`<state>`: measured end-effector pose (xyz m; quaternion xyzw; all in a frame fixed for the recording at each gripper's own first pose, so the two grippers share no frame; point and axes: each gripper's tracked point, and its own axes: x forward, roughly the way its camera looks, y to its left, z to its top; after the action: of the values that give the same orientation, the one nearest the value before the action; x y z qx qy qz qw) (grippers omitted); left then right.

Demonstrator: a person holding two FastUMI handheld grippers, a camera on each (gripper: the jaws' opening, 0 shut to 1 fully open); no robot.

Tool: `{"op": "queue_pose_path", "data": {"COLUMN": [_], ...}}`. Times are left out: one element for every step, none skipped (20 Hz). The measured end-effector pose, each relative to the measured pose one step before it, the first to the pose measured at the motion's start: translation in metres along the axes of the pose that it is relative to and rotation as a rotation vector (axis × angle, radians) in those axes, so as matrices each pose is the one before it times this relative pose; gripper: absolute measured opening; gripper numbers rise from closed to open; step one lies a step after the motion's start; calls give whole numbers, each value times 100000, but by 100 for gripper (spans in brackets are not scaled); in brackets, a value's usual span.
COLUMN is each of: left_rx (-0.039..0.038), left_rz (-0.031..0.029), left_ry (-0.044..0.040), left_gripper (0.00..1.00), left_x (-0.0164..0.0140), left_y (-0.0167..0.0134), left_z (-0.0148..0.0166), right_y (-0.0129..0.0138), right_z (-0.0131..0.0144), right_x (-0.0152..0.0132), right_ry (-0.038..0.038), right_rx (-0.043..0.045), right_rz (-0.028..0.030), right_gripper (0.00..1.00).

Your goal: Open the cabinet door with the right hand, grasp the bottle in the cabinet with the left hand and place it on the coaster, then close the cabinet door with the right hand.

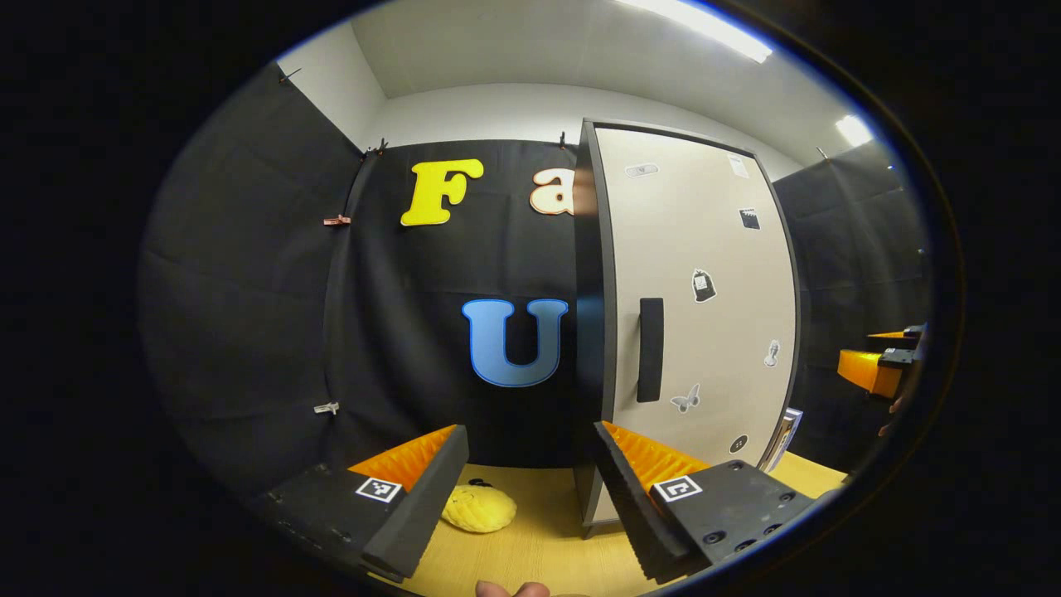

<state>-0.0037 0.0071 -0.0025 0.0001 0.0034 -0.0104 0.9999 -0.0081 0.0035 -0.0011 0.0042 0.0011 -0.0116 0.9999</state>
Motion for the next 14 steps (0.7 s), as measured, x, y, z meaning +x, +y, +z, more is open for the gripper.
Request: {"op": "queue_pose_path", "data": {"left_rx": [72,494,384,9,57,374,454,314,172,266,344,225,-114,-372], "left_rz": [-437,381,397,0,-150,298,307,359,119,23,164,204,-60,-208], "left_ry": [116,81,-10,-345,-373,-163,-206,-202,4,-81,-303,-8,150,218], "left_gripper": [95,95,95,95,95,95,95,95,95,95,95,95,95,95], "left_x": [-33,11,43,-41,20,-25,30,52,20,-28,-19,-24,-46,-72], "left_y": [-59,95,194,-28,-40,106,148,164,51,106,122,202,73,-83], "left_z": [-89,75,91,61,98,174,-9,159,140,-74,155,9,-9,-180], "right_y": [-111,-56,84,146,130,286,413,579,633,730,759,875,937,930], "right_z": [102,82,-118,45,33,43,-2,130,161,141,91,134,94,-26], "right_x": [11,30,93,56,100,87,97,115,176,204,347,335,376,445], "right_ry": [-347,-227,219,79,41,243,147,-123,-322,-359,-132,-255,-206,188], "right_rx": [-293,-6,251,382,145,314,555,609,443,296,195,235,305,250], "right_rz": [-477,-142,59,705,1044,1043,1168,1222,1365,1434,1261,1340,1488,1200], "right_gripper": [97,98,98,98,98,98,98,98,98,98,98,98,98,98]}}
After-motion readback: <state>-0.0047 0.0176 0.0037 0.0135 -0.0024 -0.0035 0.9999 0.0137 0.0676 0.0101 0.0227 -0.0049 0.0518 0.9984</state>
